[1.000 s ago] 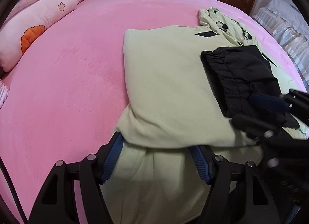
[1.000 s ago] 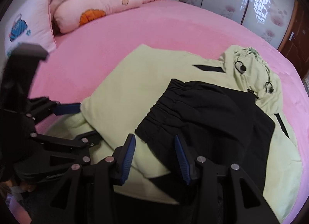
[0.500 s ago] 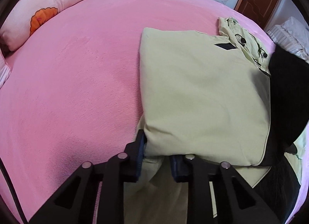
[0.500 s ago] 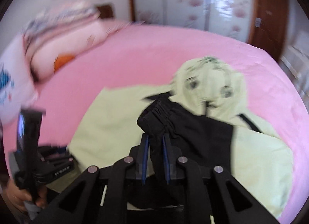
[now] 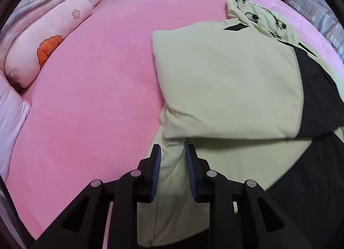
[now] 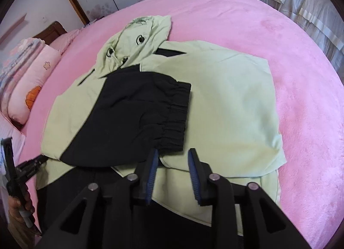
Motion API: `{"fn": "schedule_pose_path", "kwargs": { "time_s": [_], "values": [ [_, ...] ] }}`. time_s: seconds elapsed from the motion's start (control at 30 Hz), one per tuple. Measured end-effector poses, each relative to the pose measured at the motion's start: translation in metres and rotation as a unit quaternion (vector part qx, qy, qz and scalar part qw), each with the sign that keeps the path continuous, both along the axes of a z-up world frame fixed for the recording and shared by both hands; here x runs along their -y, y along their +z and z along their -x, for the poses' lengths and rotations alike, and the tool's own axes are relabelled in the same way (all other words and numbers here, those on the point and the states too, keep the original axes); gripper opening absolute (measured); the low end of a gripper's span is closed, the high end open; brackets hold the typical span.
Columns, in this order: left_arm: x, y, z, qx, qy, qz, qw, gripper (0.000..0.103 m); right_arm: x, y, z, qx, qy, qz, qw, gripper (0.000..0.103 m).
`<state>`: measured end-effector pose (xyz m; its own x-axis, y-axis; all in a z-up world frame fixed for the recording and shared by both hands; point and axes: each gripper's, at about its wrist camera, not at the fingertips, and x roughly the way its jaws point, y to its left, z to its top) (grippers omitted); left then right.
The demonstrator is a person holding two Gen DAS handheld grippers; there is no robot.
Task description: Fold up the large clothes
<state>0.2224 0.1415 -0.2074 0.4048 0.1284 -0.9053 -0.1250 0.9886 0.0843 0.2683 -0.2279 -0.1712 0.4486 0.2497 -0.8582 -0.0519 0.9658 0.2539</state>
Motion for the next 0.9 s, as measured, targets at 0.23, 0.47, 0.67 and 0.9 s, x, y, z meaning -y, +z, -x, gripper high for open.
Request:
{"fn": "schedule_pose_path", "kwargs": {
  "time_s": [0.23, 0.47, 0.67, 0.9],
  "values": [
    [-0.007, 0.032, -0.014, 0.027, 0.005, 0.043, 0.9987, 0.04, 0.0, -0.006, -0.055, 0.013, -0.011, -0.032, 0.999, 0.053],
    [-0.019, 0.006, -0.099, 0.023, 0.033, 0.048, 0.998, 0.052, 0.005, -0.04, -0.104, -0.033, -0.027, -0.055, 0.998, 0.053],
    [-0.031, -0.027, -0.139, 0.002, 0.039, 0.043, 0.9983, 0.052, -0.02, -0.049, -0.103, -0.016, 0.018, -0.006, 1.0, 0.053],
    [-0.026, -0.016, -0.124, 0.055, 0.039, 0.008, 0.9977, 0.005, -0.057, -0.031, -0.091, 0.051, 0.054, 0.075, 0.994, 0.028]
  ]
}}
